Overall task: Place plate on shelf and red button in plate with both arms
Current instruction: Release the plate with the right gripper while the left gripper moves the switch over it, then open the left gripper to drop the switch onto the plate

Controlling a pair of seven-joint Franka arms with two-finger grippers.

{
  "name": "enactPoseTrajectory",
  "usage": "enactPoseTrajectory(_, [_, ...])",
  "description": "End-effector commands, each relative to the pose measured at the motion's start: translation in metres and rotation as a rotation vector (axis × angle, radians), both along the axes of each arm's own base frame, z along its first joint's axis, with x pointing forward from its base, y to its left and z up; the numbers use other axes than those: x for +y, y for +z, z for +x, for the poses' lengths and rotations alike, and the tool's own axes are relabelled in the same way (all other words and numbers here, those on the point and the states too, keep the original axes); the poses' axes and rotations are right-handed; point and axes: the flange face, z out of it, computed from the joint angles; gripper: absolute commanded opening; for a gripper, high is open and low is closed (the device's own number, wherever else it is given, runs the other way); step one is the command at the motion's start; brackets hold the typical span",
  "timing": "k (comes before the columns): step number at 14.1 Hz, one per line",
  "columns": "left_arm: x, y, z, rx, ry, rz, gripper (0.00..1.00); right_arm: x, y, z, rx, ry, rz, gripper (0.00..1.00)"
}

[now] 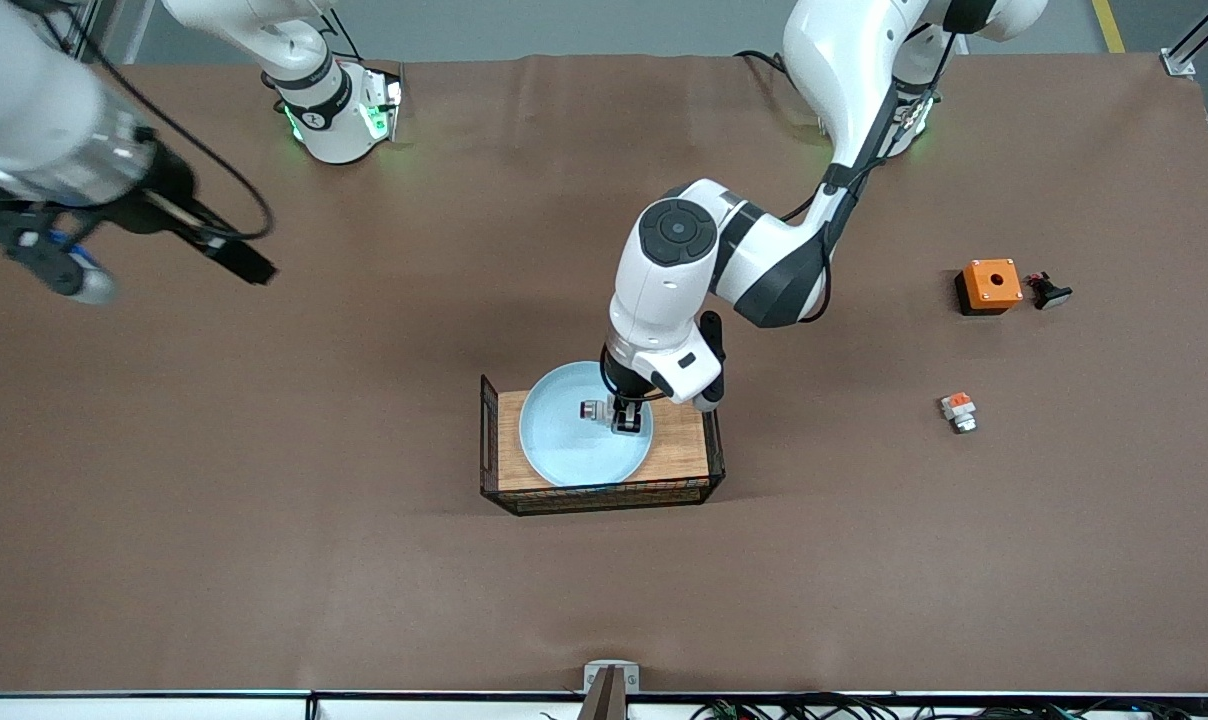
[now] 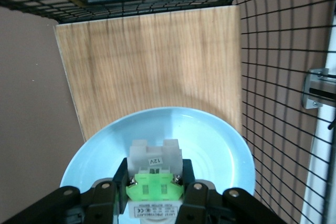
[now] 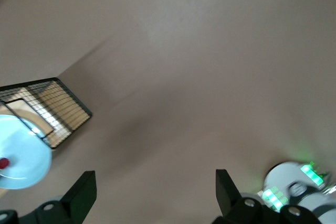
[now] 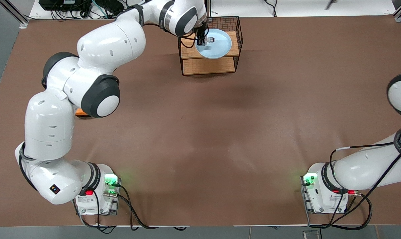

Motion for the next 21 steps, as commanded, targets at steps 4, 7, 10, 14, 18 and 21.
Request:
enactPoseTrajectory(4, [-0.007, -0.012, 0.003, -0.019, -0.018, 0.01, 0.1, -0.074, -0.009, -0.031, -0.034, 0.188, 0.025, 1.0])
enactPoseTrajectory(7, [-0.005, -0.013, 0.005, -0.024, -0.033, 0.012, 0.51, -0.091, -0.012, -0.036, -0.084, 0.273, 0.019, 1.0])
enactPoseTrajectory(10, [-0.004, -0.004, 0.004, -0.027, -0.046, 0.011, 1.0, -0.098, -0.005, -0.033, -0.113, 0.39, -0.036, 1.0])
enactPoseTrajectory(14, [0.034, 0.052, 0.016, 0.004, -0.049, 0.03, 1.0, -0.11, 0.009, -0.029, -0.158, 0.452, -0.041, 1.0])
enactPoseTrajectory(18, [0.075, 0.106, 0.005, 0.09, -0.29, 0.129, 1.0, -0.107, 0.017, -0.028, -0.175, 0.455, -0.04, 1.0])
enactPoseTrajectory(21, [0.127, 0.151, 0.014, 0.088, -0.45, 0.142, 1.0, -0.106, 0.017, -0.028, -0.175, 0.46, -0.041, 1.0])
